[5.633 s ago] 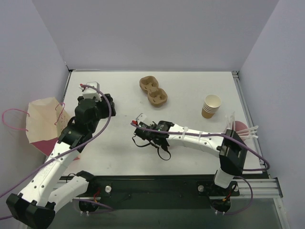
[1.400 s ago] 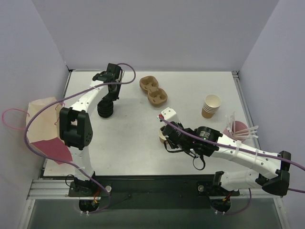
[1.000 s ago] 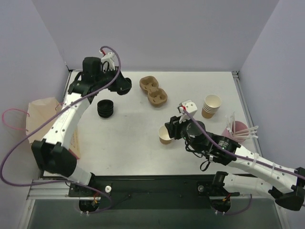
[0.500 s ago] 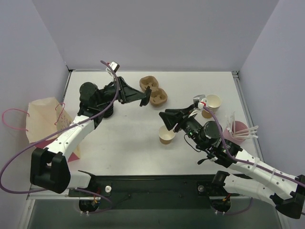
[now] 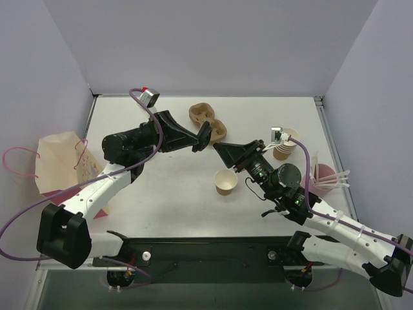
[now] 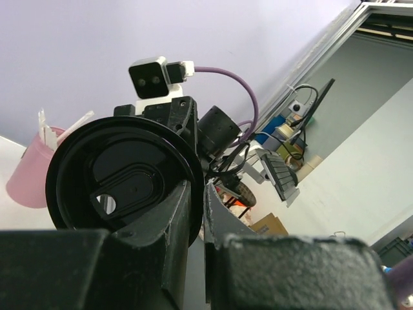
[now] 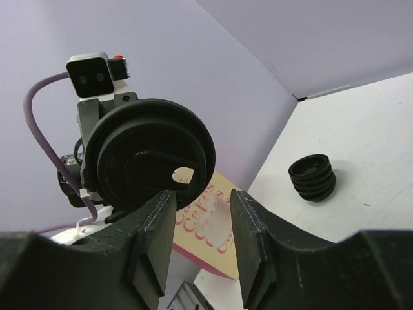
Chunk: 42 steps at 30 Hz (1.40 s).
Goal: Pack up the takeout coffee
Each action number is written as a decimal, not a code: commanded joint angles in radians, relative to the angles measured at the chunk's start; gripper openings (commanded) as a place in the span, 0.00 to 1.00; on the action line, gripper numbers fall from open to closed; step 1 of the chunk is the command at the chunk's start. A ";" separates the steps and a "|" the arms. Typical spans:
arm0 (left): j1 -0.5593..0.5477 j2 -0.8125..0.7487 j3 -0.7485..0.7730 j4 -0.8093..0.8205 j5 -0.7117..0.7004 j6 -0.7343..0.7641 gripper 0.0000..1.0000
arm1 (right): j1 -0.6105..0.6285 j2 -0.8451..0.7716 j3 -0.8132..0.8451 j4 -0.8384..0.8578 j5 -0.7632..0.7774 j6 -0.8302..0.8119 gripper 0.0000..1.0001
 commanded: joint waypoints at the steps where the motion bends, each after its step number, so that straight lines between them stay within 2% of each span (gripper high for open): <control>1: -0.011 0.013 0.000 0.187 -0.034 -0.067 0.15 | -0.006 0.016 0.031 0.151 -0.037 0.066 0.40; 13: -0.033 0.007 -0.021 0.198 -0.051 -0.057 0.15 | -0.010 0.084 0.056 0.196 -0.077 0.075 0.39; 20: -0.037 -0.007 -0.053 0.202 -0.051 -0.051 0.15 | -0.017 0.108 0.038 0.268 -0.089 0.083 0.30; 24: -0.037 -0.010 -0.067 0.202 -0.056 -0.043 0.15 | -0.022 0.124 0.025 0.321 -0.117 0.098 0.29; 28: -0.036 -0.007 -0.069 0.210 -0.059 -0.044 0.15 | -0.023 0.134 0.036 0.320 -0.172 0.101 0.19; 39: -0.036 -0.007 -0.061 0.214 -0.070 -0.047 0.16 | -0.049 0.110 -0.015 0.306 -0.160 0.108 0.00; 42: -0.036 -0.005 -0.058 0.211 -0.070 -0.046 0.18 | -0.057 0.102 -0.027 0.312 -0.174 0.095 0.00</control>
